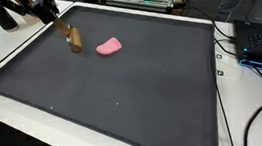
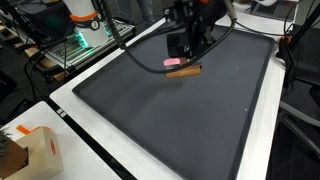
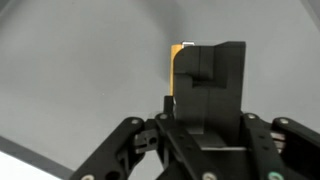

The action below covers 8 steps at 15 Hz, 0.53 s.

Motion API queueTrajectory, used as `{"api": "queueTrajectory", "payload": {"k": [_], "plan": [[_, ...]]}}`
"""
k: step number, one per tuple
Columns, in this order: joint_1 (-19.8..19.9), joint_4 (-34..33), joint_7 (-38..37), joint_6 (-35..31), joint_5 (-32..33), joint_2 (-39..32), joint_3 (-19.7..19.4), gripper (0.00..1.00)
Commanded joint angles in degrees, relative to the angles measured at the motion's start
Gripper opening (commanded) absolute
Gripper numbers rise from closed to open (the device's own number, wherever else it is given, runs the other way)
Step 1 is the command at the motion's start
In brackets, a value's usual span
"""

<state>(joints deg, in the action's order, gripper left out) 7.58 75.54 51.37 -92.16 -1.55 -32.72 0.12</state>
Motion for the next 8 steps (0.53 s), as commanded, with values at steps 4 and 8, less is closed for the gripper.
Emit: {"api": "queueTrajectory", "payload": {"k": [4,8], "plan": [[-6.2,2.14,6.33,-1.6,12.81,1.63,2.35,0.23],[-9.71,3.48,8.69,-1.6,17.48,2.17,3.89,0.23]]}}
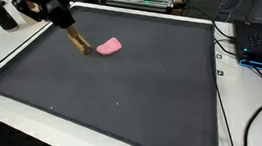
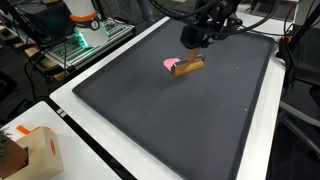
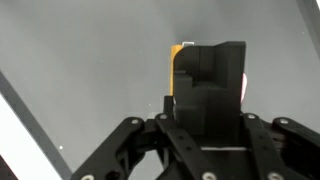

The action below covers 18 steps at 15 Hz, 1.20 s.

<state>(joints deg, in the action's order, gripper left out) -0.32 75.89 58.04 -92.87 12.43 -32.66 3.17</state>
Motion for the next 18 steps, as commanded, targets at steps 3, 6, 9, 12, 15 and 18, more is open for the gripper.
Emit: {"api": "queueTrajectory", "payload": {"k": [3,6,9,12,15,18], "plan": [[-1.97,0.47,0.53,0.27,2.15,0.08,1.05,0.48],[-2.01,0.58,0.81,0.26,2.36,0.1,1.05,0.48],[-3.05,2.28,-1.06,-0.44,3.18,1.25,1.1,0.23],[-4.62,6.64,-5.37,-4.3,2.91,4.25,1.99,0.23],[-6.2,11.78,-12.12,-8.81,2.95,7.27,2.56,0.23],[-7.48,18.28,-18.96,-12.62,3.35,10.88,3.14,0.23]]}}
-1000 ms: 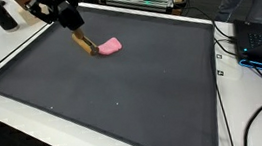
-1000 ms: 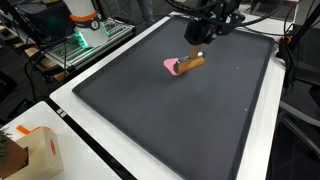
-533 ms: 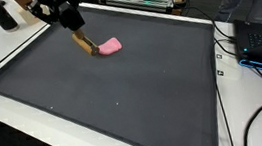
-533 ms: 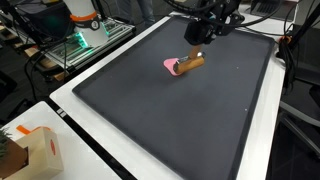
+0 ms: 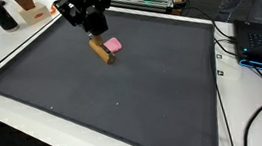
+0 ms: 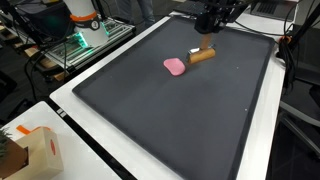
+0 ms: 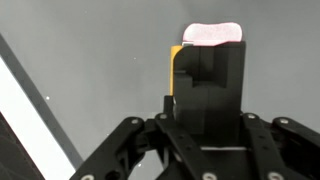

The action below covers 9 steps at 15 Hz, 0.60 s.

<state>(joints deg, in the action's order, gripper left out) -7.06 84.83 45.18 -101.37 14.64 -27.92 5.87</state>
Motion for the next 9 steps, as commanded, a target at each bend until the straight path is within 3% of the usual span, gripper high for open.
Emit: {"api": "queueTrajectory", "payload": {"k": [1,9], "plan": [[-1.24,11.55,-8.72,-5.15,1.62,7.43,0.51,0.23],[-4.97,23.29,-26.36,-5.27,6.59,15.37,2.7,0.23]]}}
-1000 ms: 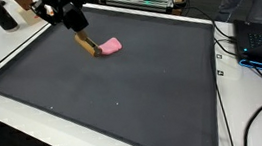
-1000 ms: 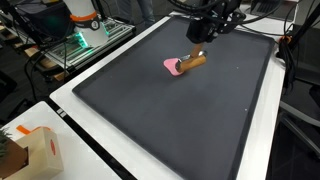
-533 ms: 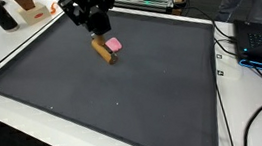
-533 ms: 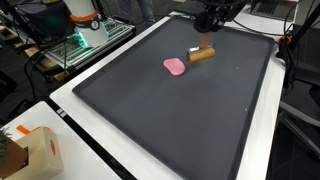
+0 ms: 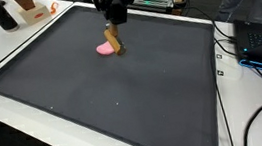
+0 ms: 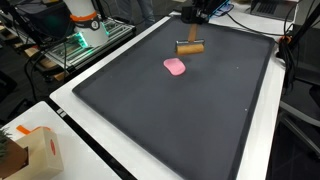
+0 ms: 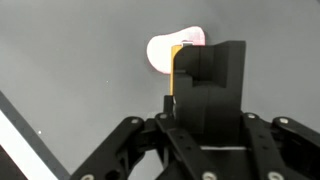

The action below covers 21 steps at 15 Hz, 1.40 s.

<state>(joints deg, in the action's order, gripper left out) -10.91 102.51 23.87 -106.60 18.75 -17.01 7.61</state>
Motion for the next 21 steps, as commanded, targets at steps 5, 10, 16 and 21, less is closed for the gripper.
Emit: {"api": "queueTrajectory", "payload": {"k": [5,10,16,21], "plan": [[-2.74,8.5,-12.09,0.03,2.44,5.48,2.62,0.23],[-5.1,9.26,-21.32,1.3,5.83,4.46,3.33,0.23],[-7.73,9.85,-29.82,1.98,10.68,3.51,3.79,0.23],[-9.37,9.66,-35.12,3.16,13.36,2.65,4.0,0.23]]}}
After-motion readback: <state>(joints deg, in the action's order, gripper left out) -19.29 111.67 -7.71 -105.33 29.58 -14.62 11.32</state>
